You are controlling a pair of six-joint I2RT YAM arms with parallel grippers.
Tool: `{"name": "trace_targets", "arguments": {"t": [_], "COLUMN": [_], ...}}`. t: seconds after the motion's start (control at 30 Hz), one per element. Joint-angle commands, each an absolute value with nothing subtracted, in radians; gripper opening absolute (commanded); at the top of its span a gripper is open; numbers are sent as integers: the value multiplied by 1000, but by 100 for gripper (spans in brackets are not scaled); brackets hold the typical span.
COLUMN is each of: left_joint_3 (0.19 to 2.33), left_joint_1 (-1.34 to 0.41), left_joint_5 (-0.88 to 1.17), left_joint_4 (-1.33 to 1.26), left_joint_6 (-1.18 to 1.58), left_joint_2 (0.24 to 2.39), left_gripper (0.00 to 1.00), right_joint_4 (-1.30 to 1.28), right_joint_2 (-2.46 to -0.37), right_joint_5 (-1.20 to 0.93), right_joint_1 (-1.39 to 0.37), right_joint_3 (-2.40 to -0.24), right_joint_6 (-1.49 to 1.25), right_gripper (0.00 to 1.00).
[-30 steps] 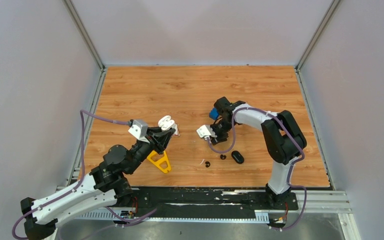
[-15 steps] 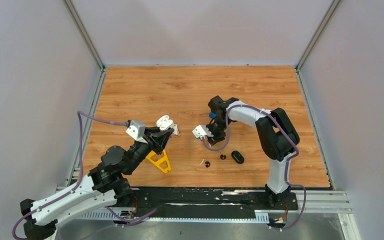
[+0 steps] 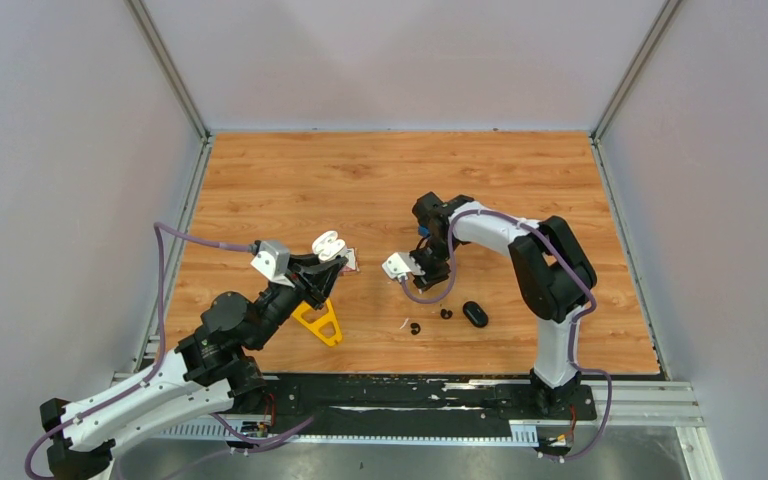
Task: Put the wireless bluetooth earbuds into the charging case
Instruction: Pick up the earbud from the center of the board, then place the earbud in the charging case.
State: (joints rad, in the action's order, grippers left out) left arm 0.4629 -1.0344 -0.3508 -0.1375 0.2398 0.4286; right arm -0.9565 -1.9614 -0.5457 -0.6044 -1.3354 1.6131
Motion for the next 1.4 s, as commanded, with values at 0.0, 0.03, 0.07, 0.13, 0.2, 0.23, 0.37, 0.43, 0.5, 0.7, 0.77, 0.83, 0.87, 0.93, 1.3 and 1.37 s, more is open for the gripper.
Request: {"name": "trace_targets", "arguments": {"t": [0.0,0.03,0.07,0.13,0.2,0.23,0.37,0.43,0.5,0.7,0.77,0.83,0.87,0.93,1.3,1.37], "left_joint_3": [468,468,467,465,462,461,452,443,431,373,347,328,321,318,367,367], "left_joint_1": [-1036,-1037,-1036,-1037,-1037,-1037,-1037,-1036,-1037,-1036,-1037,-1036,-1037,-1037,-1037,-1037], "left_joint_5": [-366,-367,-365,-366,-366,-368,-372,-373,-374,-357,-351,-343,-338,-329,-295,-290], "left_joint_4": [-158,-157,-157,-159,-158,-160,-166,-177,-193,-300,-365,-428,-461,-515,-607,-611], "left_joint_6": [230,230,231,232,232,230,229,230,230,259,277,291,296,304,304,307], "left_joint_2": [419,419,418,419,419,419,422,429,444,552,606,674,694,762,867,866], "left_gripper": [0,0,0,0,0,0,0,0,0,0,0,0,0,0,0,0], "right_joint_4": [-914,-914,-912,-905,-900,-895,-849,-822,-797,-608,-578,-559,-551,-548,-778,-815], "right_joint_2": [-2008,-2009,-2009,-2006,-1999,-1991,-1900,-1829,-1743,-1462,-1411,-1399,-1395,-1397,-1398,-1380], "right_joint_5": [-505,-503,-502,-500,-503,-504,-502,-495,-488,-473,-445,-395,-375,-340,-134,-115], "right_joint_1": [-628,-628,-630,-631,-630,-630,-631,-631,-631,-635,-650,-676,-686,-709,-833,-841], "right_joint_3": [-1284,-1284,-1283,-1278,-1273,-1269,-1226,-1201,-1176,-1101,-1119,-1145,-1157,-1185,-1429,-1457], "right_joint_6": [1620,1619,1618,1614,1609,1603,1568,1538,1499,1281,1209,1165,1156,1142,1188,1185], "right_gripper": [34,34,32,26,21,20,18,17,17,14,14,13,13,13,13,13]}}
